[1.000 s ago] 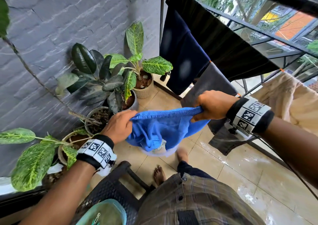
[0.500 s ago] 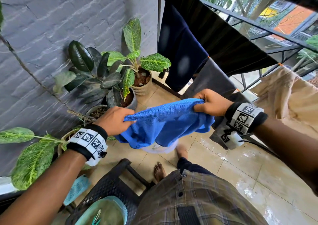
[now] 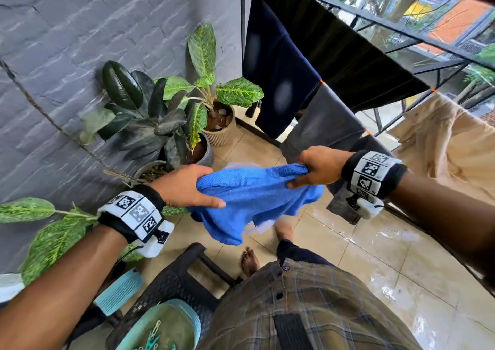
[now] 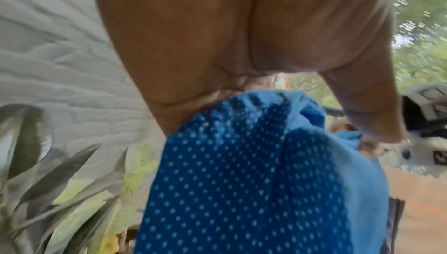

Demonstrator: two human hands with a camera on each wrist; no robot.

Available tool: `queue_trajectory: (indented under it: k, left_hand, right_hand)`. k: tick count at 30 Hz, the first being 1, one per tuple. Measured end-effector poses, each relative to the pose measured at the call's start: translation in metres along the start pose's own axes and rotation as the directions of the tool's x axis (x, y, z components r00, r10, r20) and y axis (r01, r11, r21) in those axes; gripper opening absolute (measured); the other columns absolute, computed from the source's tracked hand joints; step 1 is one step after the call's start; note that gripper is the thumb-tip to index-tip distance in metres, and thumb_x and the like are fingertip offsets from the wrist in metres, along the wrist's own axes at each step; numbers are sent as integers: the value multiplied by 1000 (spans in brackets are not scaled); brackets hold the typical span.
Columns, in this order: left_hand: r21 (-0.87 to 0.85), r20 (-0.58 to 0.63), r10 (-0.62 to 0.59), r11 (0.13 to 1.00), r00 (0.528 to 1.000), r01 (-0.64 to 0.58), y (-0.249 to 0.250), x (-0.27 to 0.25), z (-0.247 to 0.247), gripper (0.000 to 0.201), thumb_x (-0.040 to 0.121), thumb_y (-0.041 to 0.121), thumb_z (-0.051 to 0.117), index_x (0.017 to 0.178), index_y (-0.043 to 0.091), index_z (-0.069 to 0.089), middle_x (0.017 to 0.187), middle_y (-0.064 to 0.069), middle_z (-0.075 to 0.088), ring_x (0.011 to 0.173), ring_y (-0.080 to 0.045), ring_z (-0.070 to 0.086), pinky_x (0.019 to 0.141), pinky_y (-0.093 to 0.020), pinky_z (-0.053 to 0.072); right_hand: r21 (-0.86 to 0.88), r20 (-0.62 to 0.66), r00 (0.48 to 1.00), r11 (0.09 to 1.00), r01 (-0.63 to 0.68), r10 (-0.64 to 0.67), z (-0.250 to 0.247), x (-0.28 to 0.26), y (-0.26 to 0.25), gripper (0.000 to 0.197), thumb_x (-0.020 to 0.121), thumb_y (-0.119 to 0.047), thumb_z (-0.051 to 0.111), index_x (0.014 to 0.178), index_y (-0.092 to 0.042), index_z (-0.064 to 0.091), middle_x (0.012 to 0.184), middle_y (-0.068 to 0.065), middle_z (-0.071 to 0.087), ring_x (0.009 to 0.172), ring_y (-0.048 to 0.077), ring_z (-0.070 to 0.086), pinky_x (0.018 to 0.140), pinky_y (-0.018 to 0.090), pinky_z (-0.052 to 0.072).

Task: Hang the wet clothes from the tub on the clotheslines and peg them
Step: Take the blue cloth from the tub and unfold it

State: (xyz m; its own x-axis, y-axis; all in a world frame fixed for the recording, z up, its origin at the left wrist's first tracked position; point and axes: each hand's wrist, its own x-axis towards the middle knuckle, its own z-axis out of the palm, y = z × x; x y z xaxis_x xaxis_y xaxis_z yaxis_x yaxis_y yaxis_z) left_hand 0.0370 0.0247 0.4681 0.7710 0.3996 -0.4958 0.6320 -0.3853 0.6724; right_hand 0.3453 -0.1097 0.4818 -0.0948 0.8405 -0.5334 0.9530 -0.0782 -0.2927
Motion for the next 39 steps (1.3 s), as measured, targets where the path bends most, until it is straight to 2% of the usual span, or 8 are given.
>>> queue_trajectory:
  k: [2, 5, 11, 14, 19, 27, 34, 39]
  left_hand:
    - [149, 31, -1, 989, 1000, -3, 7, -1, 3, 41, 61, 52, 88, 84, 33, 60, 76, 23, 64, 69, 5, 58, 65, -19, 45]
    - [396, -13, -9, 918, 1000, 14, 14, 2, 7, 28, 76, 48, 77, 80, 27, 58, 82, 8, 64, 81, -15, 61, 70, -29, 45]
    - [446, -14, -38, 894, 999, 41, 27, 7, 5, 29, 92, 38, 57, 71, 18, 52, 72, -2, 57, 76, -26, 58, 66, -36, 41]
    - [259, 107, 106, 957, 989, -130, 41, 7, 13, 35, 89, 55, 53, 72, 25, 50, 75, 6, 52, 69, -3, 52, 64, -31, 34]
    - [168, 223, 162, 965, 961, -201, 81, 18, 38, 38, 66, 77, 64, 66, 40, 58, 60, 24, 56, 55, 2, 52, 52, -14, 34]
    - [361, 362, 304, 826, 881, -433, 153, 49, 89, 33, 78, 28, 71, 80, 45, 43, 71, 16, 54, 69, 0, 52, 59, -28, 34]
    - [302, 525, 339, 783, 781, -543, 251, 48, 172, 20, 69, 30, 54, 87, 22, 52, 75, 0, 57, 73, -23, 56, 70, -45, 49]
    - [170, 510, 395, 825, 764, -539, 322, 40, 241, 38, 60, 37, 51, 98, 35, 55, 83, 12, 62, 78, -12, 57, 79, -38, 48]
  right_hand:
    - [229, -105, 992, 969, 90, -67, -1, -4, 4, 37, 83, -52, 71, 66, -28, 49, 65, -9, 54, 66, 14, 54, 65, 27, 40]
    - [518, -144, 988, 847, 121, -53, -2, -13, 7, 24, 75, -45, 81, 76, -25, 67, 75, -10, 70, 71, 4, 64, 69, 22, 52]
    - [171, -4, 1000, 985, -26, 27, 21, -40, 25, 40, 64, -42, 86, 93, -23, 65, 81, -10, 68, 75, 14, 63, 70, 25, 48]
    - [208, -12, 996, 974, -88, 93, 36, -64, 43, 29, 72, -32, 81, 70, -28, 53, 63, -12, 55, 68, 13, 55, 59, 22, 38]
    - [192, -38, 973, 957, -218, 230, 70, -121, 65, 58, 83, -55, 67, 55, -13, 39, 51, 1, 34, 59, 24, 37, 50, 32, 31]
    - [478, -64, 918, 820, -315, 391, 145, -250, 106, 66, 57, -92, 55, 72, -28, 60, 59, -7, 58, 58, 16, 51, 59, 32, 44]
    - [384, 87, 827, 747, -542, 555, 231, -390, 125, 34, 66, -50, 72, 88, -26, 67, 80, 0, 70, 75, 22, 63, 62, 28, 43]
    - [769, -62, 688, 474, -429, 723, 302, -485, 129, 12, 62, -25, 66, 70, -27, 57, 58, -9, 55, 53, 3, 47, 52, 26, 37]
